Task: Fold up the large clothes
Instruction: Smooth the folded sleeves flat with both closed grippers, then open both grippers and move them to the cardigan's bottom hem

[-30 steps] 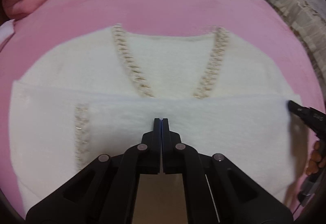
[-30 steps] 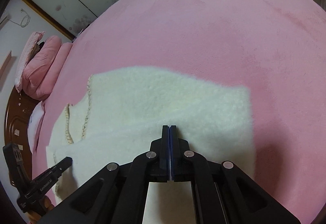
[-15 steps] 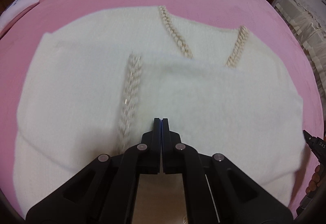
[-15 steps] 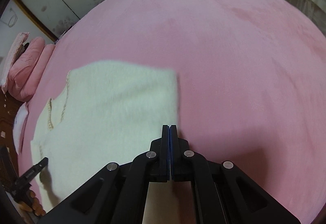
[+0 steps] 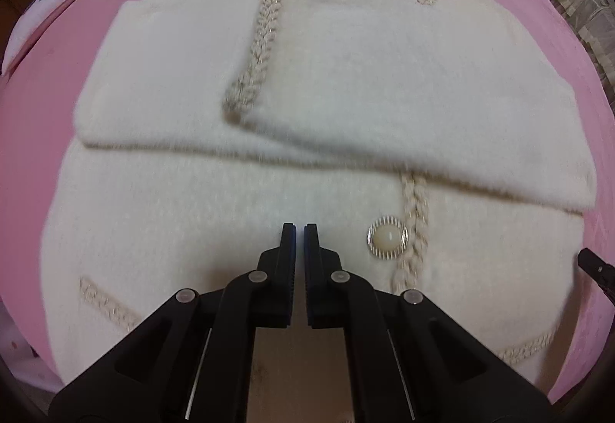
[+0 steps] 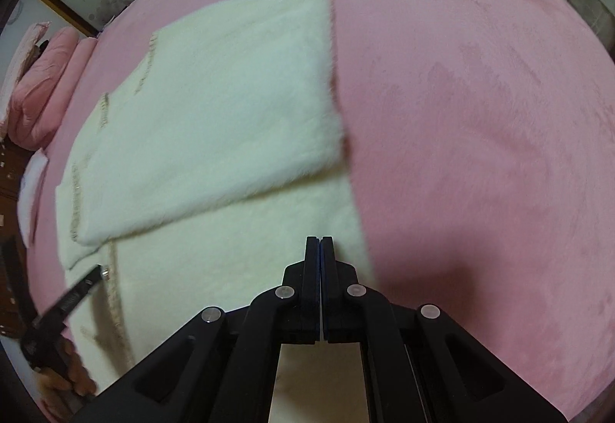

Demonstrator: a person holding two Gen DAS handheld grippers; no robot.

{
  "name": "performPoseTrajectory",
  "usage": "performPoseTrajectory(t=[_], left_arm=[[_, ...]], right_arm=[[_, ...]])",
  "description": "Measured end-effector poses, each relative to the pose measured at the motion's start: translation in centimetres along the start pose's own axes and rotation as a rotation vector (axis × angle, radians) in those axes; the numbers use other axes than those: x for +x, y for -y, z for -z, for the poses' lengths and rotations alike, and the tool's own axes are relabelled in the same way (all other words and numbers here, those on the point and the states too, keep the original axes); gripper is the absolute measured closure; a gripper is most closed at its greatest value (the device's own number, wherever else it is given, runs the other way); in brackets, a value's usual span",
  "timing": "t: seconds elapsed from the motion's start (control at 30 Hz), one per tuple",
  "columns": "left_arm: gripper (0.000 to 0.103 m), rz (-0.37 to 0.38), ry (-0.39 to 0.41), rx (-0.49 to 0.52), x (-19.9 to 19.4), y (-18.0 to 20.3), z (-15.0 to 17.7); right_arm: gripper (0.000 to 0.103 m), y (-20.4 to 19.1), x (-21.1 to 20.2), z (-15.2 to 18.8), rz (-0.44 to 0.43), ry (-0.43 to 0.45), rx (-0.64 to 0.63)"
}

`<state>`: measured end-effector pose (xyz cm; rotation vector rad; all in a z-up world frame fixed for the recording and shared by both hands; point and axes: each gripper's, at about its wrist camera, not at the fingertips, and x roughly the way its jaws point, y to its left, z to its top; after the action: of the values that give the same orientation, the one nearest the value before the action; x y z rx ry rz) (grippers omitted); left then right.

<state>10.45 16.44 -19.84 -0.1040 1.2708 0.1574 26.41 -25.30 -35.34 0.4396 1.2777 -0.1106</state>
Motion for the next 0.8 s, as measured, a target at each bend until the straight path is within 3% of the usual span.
performPoseTrajectory(t=[0.3, 0.37, 0.4, 0.5, 0.53, 0.57, 0.6, 0.63, 0.67, 0.8], left_arm=[[0.102, 0.000, -0.145, 0.045, -2.4, 0.9, 1.5], [0.095, 0.014, -0.154, 0.041, -3.5, 0.7, 1.4], [0.085, 0.022, -0.153, 0.039, -4.0, 0.7, 1.3], [0.028, 0.049, -0.149, 0.043, -5.0, 0.6, 1.2], [0.026, 0.048, -0.133, 0.039, -5.4, 0.4, 1.3], [0.026, 0.050, -0.118, 0.037, -5.7, 0.1, 1.5], [0.026, 0.053, -0.117, 0.039, -5.8, 0.0, 1.6], [0.026, 0.058, -0.122, 0.041, -5.9, -0.1, 1.7], [0.026, 0.064, -0.127, 0.041, -5.8, -0.2, 1.8], [0.026, 0.092, -0.134, 0.049, -5.7, -1.4, 0.8]], right_arm=[[0.103, -10.4, -2.4, 1.7, -0.062, -0.073, -0.133], [0.103, -12.7, -3.0, 1.8, -0.060, -0.080, -0.166], [0.103, -13.9, -3.3, 1.8, -0.063, -0.081, -0.176], [0.101, -15.8, -4.6, 2.3, -0.079, -0.083, -0.205], [0.090, -16.1, -5.0, 2.5, -0.078, -0.084, -0.211], [0.065, -16.4, -5.2, 2.8, -0.075, -0.079, -0.217], [0.053, -16.1, -5.5, 2.9, -0.078, -0.072, -0.218], [0.033, -16.2, -5.6, 3.2, -0.085, -0.057, -0.209], [0.025, -16.2, -5.7, 3.4, -0.086, -0.051, -0.200], [0.024, -16.8, -4.8, 4.0, -0.059, -0.047, -0.169]])
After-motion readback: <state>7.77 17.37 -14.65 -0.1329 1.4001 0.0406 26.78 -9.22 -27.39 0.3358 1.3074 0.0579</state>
